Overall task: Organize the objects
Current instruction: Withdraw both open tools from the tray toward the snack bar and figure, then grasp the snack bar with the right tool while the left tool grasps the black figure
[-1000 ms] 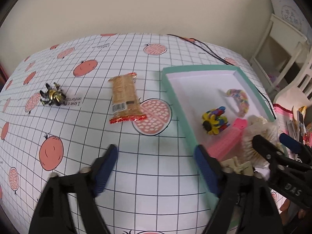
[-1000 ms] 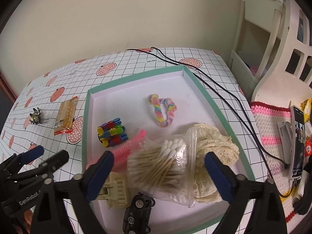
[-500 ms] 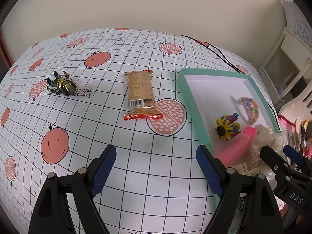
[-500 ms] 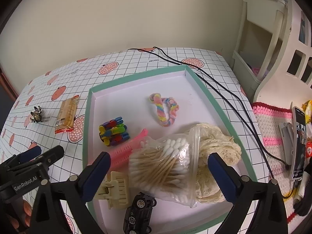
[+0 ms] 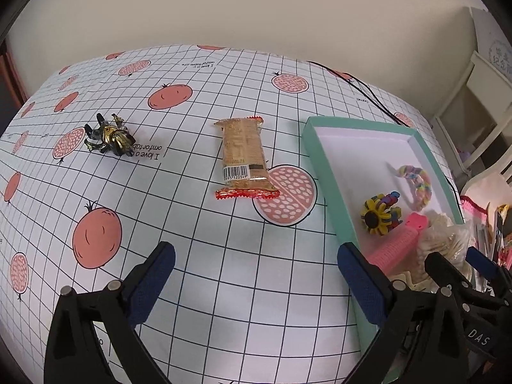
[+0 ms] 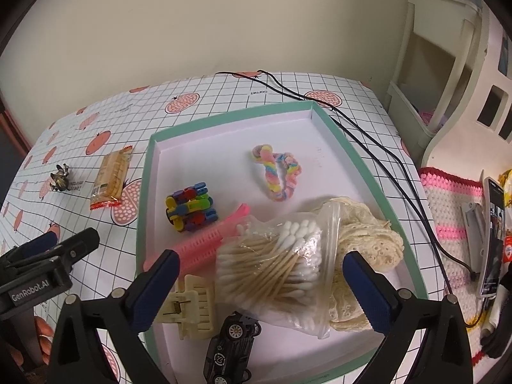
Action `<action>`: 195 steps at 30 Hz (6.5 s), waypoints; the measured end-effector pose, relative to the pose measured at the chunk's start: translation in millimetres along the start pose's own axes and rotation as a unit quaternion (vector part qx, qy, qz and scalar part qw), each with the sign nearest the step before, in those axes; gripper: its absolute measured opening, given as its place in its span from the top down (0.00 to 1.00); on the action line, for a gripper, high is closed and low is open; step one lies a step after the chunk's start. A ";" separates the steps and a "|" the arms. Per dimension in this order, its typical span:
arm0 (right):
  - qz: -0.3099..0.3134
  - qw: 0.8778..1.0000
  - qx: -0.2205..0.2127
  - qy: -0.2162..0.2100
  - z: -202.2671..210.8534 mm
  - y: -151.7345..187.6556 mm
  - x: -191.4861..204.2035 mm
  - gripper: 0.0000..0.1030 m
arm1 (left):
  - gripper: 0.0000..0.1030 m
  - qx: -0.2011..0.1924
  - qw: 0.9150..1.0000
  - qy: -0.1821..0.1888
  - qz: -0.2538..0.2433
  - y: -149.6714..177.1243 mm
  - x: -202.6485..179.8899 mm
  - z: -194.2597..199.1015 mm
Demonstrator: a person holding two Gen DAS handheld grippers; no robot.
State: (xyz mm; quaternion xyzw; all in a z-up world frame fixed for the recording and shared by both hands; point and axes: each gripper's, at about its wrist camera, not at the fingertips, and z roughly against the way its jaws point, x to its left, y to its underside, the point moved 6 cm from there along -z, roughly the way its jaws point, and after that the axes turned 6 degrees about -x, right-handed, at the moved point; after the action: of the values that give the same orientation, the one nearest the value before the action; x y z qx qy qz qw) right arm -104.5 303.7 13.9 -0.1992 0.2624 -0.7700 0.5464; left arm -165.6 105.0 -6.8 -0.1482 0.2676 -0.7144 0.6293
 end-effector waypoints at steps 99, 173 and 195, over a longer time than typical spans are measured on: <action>0.113 0.987 -0.003 -0.110 -102.7 -44.9 226.1 0.11 | 0.02 -0.048 0.988 -0.059 0.136 -89.7 175.1 -68.6; 0.054 0.988 -0.003 -0.148 -61.9 -50.1 176.0 0.62 | 0.84 -0.041 0.988 -0.050 0.142 -80.9 162.2 -33.3; 0.057 0.987 -0.001 -0.148 -62.2 -53.5 175.3 0.62 | 0.48 -0.019 0.987 -0.039 0.154 -75.3 171.6 -41.6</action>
State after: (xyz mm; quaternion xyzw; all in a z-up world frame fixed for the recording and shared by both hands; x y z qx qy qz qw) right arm -237.5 163.7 2.0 -0.2962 0.1905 -0.6991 0.6223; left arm -278.3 -49.9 -19.2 -0.1450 0.2764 -0.5971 0.7390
